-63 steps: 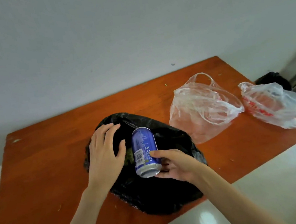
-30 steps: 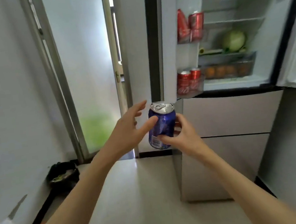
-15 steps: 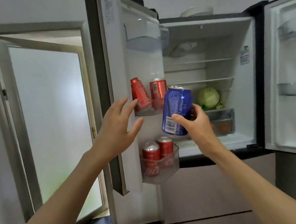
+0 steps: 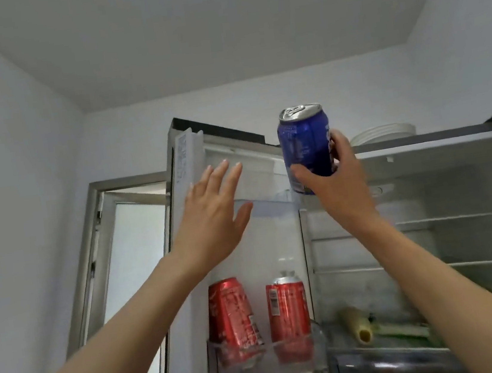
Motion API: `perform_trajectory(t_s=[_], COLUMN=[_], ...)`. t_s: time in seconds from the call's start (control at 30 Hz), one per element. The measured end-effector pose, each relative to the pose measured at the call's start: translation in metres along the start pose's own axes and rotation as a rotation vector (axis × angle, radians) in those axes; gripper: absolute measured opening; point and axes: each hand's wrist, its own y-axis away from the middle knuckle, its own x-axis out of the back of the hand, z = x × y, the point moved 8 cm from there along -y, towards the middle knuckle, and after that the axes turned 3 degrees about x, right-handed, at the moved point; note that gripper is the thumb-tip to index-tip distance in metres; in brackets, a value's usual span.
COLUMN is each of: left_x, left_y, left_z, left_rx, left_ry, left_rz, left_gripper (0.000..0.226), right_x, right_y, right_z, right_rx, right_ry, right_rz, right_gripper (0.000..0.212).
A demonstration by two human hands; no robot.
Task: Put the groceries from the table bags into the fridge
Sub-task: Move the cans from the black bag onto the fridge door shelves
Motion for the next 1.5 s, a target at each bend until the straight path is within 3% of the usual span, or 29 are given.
perform_trajectory(t_s=[0.1,0.2,0.3,0.5,0.67,0.8,1.03,1.17,1.27,1.33,1.4,1.5], left_x=[-0.008,-0.011,-0.013,-0.013,-0.012,-0.012,-0.014,-0.021,-0.027,-0.028,-0.029,-0.039], left_y=[-0.021,-0.025,-0.024,-0.025,-0.026,-0.025,-0.023,-0.008,0.012,0.030,0.048,0.079], left_z=[-0.001,-0.003,-0.004,-0.007,-0.010,-0.010,-0.012,-0.015,-0.028,-0.039,-0.051,-0.069], left_rx=[0.019,0.050,0.028,-0.016,-0.026,-0.032,-0.024,-0.028,-0.004,0.069,0.180,0.361], left_ry=[-0.029,0.012,-0.011,-0.032,-0.009,0.014,0.028,0.031,0.016,0.013,0.063,0.138], left_rz=[0.020,0.093,0.117,0.103,0.134,0.141,0.150,0.097,0.089,0.102,0.098,0.028], left_gripper=[0.055,0.047,0.051,0.060,0.058,0.057,0.057,0.064,0.069,0.069,0.071,0.071], right_x=[-0.012,-0.037,-0.061,-0.090,-0.100,-0.105,-0.102,-0.092,-0.083,-0.080,-0.078,-0.077], right_y=[-0.038,-0.062,-0.075,-0.076,-0.066,-0.064,-0.059,-0.049,-0.024,-0.003,0.021,0.063], right_z=[0.007,0.021,0.031,0.050,0.075,0.084,0.075,0.071,0.064,0.057,0.053,0.046], right_rx=[0.073,0.117,0.128,-0.060,-0.273,-0.367,-0.247,-0.133,0.024,0.122,0.140,0.144], right_ry=[0.157,0.362,0.414,0.273,0.083,0.131,0.212,0.284,0.459,0.495,0.482,0.492], right_rz=[-0.090,-0.253,-0.431,-0.741,-0.812,-0.886,-0.782,-0.489,-0.365,-0.332,-0.353,-0.417], right_gripper=[0.040,0.062,0.062,0.044,0.034,0.029,0.025,0.034,0.032,0.036,0.052,0.055])
